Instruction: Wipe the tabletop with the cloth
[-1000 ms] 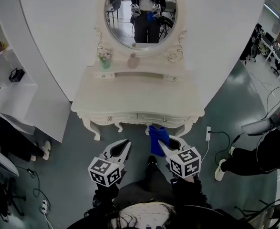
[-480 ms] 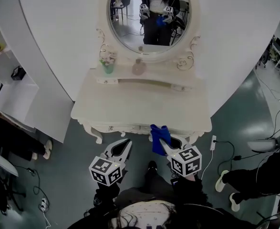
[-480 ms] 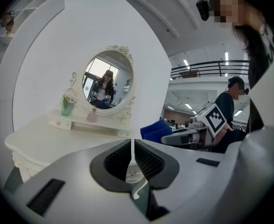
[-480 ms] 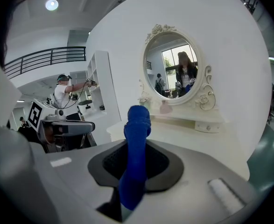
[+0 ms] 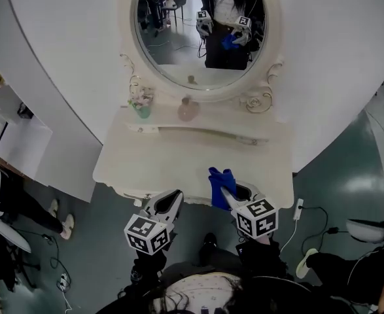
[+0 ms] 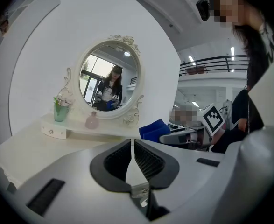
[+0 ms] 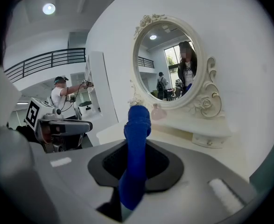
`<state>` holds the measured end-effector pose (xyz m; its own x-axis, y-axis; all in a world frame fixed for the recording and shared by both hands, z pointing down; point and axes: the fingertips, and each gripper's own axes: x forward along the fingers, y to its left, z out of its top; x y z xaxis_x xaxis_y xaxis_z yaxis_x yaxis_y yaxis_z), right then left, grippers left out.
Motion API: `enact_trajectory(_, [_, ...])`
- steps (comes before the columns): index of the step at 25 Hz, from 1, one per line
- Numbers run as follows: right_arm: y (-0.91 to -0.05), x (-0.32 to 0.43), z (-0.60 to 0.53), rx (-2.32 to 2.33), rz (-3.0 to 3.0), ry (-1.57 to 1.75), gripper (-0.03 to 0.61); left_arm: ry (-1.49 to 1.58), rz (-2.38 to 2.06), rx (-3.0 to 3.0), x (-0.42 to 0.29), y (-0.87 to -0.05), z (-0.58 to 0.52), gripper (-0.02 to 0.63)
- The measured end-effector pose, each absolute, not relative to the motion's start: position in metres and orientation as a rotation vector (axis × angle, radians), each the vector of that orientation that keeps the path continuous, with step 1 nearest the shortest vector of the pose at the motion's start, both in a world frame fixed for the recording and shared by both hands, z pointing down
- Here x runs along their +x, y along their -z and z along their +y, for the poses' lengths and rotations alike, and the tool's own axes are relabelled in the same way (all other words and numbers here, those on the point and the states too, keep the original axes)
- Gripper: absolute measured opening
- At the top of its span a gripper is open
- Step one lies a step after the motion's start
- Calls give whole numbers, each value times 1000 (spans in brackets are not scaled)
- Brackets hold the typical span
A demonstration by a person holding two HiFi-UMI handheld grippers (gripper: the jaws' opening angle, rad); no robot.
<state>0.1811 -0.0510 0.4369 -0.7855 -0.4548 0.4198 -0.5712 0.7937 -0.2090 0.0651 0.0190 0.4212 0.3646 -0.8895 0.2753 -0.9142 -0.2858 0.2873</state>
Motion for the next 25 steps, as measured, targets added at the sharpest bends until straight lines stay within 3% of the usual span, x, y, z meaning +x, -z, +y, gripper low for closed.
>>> enact_trajectory(9, [-445,181,-115,744,-2661,-487,78,-142,-1612,2216,70,-423,-34,1])
enact_trajectory(25, [-461,190,-134,745,-2661,-560,77,-221,-1567,2213,87,-434,-60,0])
